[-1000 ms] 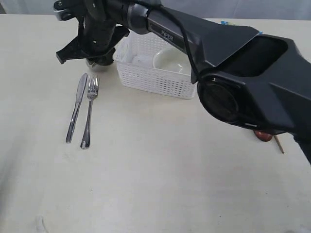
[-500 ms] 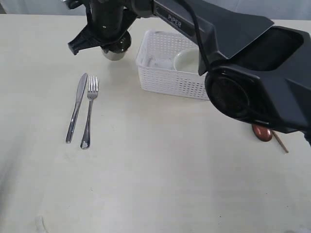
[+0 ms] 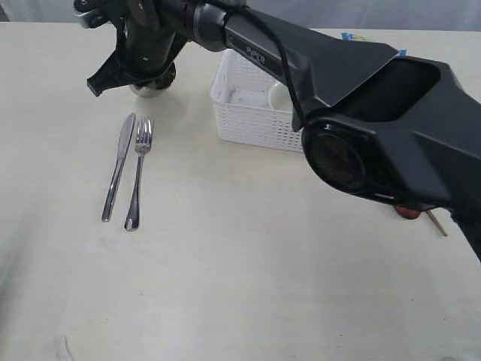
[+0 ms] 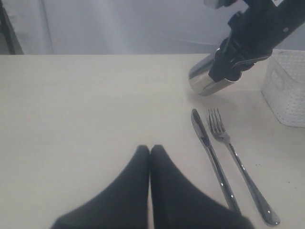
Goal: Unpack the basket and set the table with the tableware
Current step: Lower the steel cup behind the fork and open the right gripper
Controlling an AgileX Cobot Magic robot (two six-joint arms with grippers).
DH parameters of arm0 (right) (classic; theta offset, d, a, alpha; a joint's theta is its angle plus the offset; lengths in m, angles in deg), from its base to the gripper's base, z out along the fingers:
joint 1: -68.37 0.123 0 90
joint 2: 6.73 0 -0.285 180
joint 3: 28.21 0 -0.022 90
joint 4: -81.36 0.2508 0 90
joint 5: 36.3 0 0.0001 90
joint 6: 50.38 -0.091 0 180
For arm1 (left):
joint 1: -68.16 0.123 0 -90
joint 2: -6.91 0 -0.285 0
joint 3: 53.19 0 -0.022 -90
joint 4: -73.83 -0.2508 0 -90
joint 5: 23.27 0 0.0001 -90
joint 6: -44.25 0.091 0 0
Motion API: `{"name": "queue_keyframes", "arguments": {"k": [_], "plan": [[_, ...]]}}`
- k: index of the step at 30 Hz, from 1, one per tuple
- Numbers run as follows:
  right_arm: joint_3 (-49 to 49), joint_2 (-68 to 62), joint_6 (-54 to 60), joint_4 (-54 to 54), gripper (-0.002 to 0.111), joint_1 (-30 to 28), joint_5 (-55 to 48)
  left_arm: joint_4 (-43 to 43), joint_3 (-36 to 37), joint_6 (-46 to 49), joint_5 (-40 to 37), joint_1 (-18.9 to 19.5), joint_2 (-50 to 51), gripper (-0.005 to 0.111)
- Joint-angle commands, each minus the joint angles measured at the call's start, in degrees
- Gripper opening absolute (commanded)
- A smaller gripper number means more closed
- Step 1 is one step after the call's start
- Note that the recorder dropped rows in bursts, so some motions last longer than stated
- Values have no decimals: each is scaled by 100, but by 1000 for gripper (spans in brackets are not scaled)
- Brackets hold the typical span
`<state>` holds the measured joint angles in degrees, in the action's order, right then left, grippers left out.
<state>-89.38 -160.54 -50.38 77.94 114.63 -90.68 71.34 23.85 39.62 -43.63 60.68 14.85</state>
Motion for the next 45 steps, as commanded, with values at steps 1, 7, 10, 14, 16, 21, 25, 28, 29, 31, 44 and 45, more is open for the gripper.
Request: {"name": "queue_keyframes", "arguments": {"k": [1, 7, 10, 14, 16, 21, 25, 28, 29, 31, 44, 45], "plan": [[-9, 33, 0, -2, 0, -6, 62, -52, 18, -24, 61, 11, -15, 0], [-9, 33, 0, 35, 0, -6, -150, -52, 18, -24, 61, 11, -15, 0], [-9, 33, 0, 35, 0, -6, -259, -52, 18, -24, 61, 11, -15, 0], [-9, 33, 0, 45, 0, -6, -502, -52, 18, -24, 61, 11, -15, 0], [-9, 44, 0, 45, 0, -16, -613, -52, 18, -24, 61, 11, -15, 0], [-20, 193, 198, 45, 0, -16, -881, -52, 18, -24, 61, 11, -15, 0], [-20, 184, 239, 23, 0, -43, -958, -52, 18, -24, 61, 11, -15, 0], [-20, 184, 239, -1, 0, -43, -948, -52, 18, -24, 61, 11, -15, 0], [-20, 184, 239, -1, 0, -43, -925, -52, 18, -24, 61, 11, -15, 0], [-20, 184, 239, -1, 2, -43, -911, -52, 18, -24, 61, 11, -15, 0], [-20, 184, 154, -180, 41, -82, -10, -52, 18, -24, 61, 11, -15, 0], [-20, 184, 154, -196, 41, -96, 88, -52, 18, -24, 61, 11, -15, 0]]}}
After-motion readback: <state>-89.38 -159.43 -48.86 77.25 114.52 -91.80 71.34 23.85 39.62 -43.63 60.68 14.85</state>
